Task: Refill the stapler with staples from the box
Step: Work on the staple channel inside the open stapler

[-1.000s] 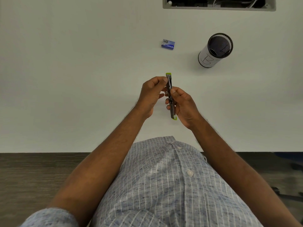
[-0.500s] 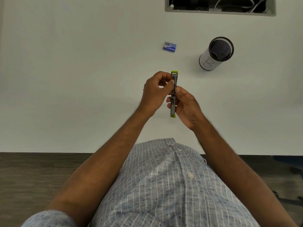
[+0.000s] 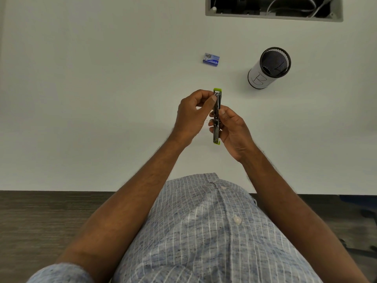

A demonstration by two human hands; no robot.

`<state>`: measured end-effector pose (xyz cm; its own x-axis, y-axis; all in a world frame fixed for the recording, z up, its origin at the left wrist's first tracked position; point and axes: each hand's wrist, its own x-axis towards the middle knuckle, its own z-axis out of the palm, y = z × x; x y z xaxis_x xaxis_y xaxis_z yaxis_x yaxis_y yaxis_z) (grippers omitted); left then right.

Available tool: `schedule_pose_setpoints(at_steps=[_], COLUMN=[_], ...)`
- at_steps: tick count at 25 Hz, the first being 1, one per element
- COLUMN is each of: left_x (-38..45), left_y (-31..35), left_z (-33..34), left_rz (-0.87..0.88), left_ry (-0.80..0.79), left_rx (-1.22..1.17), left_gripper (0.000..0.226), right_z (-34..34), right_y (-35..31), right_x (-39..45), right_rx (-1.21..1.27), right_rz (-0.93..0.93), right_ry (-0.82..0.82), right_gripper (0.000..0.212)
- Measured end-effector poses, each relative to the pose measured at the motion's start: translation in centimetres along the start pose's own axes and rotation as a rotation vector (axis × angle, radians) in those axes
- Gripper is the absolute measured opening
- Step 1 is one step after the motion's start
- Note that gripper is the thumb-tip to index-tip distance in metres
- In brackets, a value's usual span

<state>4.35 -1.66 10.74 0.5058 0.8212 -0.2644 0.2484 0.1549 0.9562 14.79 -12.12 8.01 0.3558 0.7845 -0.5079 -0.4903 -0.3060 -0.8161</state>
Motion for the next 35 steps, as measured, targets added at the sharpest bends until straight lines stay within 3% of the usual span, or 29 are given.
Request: schedule_pose_setpoints(at_steps=[6,13,16,19,21,26,28,33,35], left_x=[0.1,0.7,0.8,0.6,0.3,0.4,0.4,0.8,0.7], left_y=[0.1,-0.5,-1.0,-2.0,-3.0,-4.3,-4.6,-5.1,-5.2], left_z=[0.0,-0.9,-1.1,-1.0,-0.8,-0.9,-0.9,-1.1,-1.0], left_rz=[0.036,-0.112,-0.236,-0.489,-0.610,-0.693,-0.690,-0.692,-0.703], left_ry=[-0.018,-0.125,-0.185,-0.192,-0.157,-0.106,-0.117,-0.109,-0.114], left_rx=[0.076,-0.168,-0.424,-0.823,-0.901,-0.892,-0.859,-0.809,-0.778], left_gripper=[0.020,0.017,0.019,0.023,0.026,0.034,0.037,0.037,0.039], right_z=[-0.4,-0.7,0.0,0.6,0.9,1.2,1.1,1.1,1.0], right_y=[-0.1,-0.4,-0.6,-0.7,-0.7,-0.6,-0.3,-0.1,0.1], right_x=[-0.1,-0.2,-0.7,-1.3,-1.6,-1.6,-1.7,-1.8,-1.5], right_rx=[-0.100,-0.204,-0.440,-0.913,-1.174,-1.429,-1.467,-1.415,-1.482], right_rz=[-0.036,-0.112,-0.323,-0.637,-0.629,-0.616,-0.541,-0.585,-0.500], right_ry=[0.003,0.030,0.176,0.336,0.316,0.323,0.283,0.280,0.249], right_gripper=[0.038,0.022,0.022,0.021,0.022,0.023,0.024,0.024,0.025])
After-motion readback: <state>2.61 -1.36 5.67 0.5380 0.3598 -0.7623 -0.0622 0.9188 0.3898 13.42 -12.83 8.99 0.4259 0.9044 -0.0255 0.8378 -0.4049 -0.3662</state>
